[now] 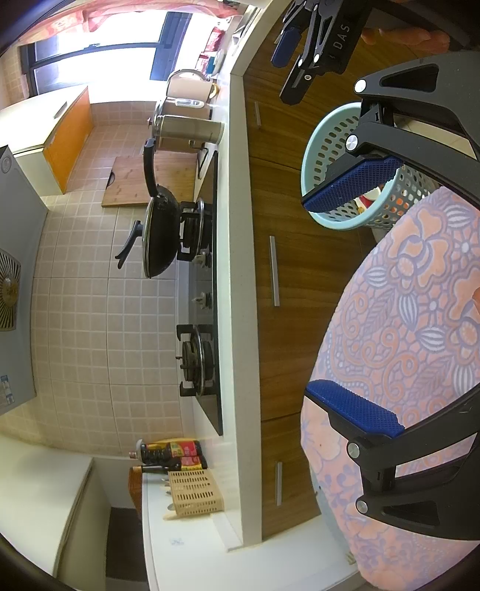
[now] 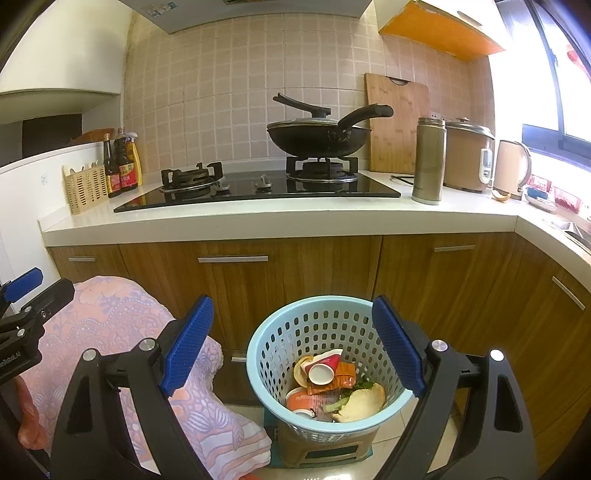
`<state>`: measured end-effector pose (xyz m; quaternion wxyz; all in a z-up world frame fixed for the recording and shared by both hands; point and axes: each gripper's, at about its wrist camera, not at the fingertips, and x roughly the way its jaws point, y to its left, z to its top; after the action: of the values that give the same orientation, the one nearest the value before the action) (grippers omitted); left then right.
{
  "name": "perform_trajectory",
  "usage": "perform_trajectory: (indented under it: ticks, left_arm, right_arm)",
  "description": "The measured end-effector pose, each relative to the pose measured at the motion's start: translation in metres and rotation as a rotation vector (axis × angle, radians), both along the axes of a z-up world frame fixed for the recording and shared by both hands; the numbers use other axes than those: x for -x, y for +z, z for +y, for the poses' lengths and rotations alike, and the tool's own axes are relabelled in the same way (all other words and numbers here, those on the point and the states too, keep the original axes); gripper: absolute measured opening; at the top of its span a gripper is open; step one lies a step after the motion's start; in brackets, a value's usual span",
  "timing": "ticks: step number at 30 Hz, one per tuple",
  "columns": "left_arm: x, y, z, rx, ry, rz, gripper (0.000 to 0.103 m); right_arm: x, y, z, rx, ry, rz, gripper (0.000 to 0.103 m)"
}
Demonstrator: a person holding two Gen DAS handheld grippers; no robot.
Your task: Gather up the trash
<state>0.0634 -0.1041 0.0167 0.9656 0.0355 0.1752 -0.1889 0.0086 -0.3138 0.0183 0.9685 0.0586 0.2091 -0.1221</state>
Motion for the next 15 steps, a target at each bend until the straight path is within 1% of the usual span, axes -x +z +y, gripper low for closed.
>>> perform_trajectory:
  ticks: [15]
  left_arm:
    - [-0.0004,0.0044,0.0053,0.004,0.011,-0.008,0.089]
  right_arm:
    - [-0.0012,-0.0042,-0.0022,-0.004,0.000,0.011,0.083]
